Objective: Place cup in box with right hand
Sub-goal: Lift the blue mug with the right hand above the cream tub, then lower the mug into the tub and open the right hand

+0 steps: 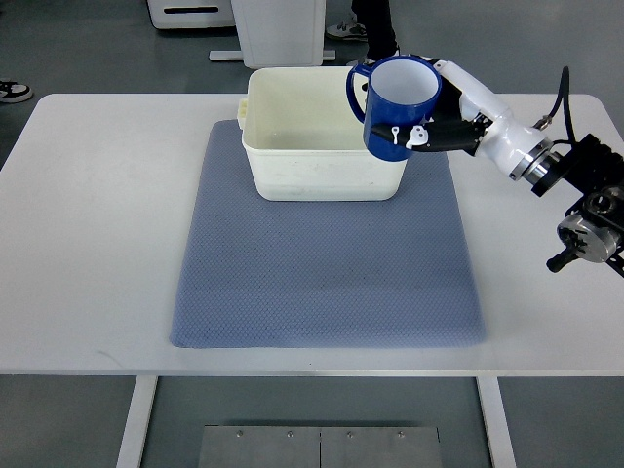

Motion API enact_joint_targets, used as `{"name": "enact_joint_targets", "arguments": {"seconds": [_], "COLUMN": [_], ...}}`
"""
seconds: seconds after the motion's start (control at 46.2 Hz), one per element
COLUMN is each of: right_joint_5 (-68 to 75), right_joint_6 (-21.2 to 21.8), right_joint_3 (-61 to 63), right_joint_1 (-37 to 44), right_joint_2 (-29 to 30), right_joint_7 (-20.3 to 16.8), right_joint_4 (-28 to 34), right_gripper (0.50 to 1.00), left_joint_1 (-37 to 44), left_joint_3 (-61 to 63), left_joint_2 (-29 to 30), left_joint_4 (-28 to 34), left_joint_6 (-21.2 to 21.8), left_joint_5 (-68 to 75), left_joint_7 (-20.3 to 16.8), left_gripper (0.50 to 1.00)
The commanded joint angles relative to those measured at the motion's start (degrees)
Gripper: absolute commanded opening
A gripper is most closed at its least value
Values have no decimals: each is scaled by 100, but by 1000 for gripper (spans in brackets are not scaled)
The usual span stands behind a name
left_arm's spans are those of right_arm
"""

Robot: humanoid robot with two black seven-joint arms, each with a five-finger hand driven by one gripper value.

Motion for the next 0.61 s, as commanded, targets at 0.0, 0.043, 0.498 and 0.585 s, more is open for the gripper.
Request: {"name": "enact_joint_targets", "arguments": {"seconds": [0.0, 0.043, 0.498, 0.585], "right_joint_5": [72, 98, 116, 116], "right_joint_6": [-1, -9, -89, -106], "right_joint_3": [-35, -44, -35, -26], "right_joint_1": [262, 367, 1123, 1203], "right_joint_2": [52, 113, 1809, 2081], "right_joint_7": [-130, -191, -534, -535], "right_joint_4": [-187, -319, -2384, -2797], "right_gripper": [500, 500, 500, 500], "left_joint_1": [0, 0, 0, 0], "left_joint_3": [-4, -4, -4, -4], "left_joint_2": [0, 0, 0, 0], "left_joint_4": [1, 1, 1, 1], "left_joint_6": [-6, 3, -6, 2], "left_joint_5": [0, 0, 0, 0], "left_joint_7": [-1, -1, -1, -1], "left_gripper": [1000, 1000, 1000, 1000]}}
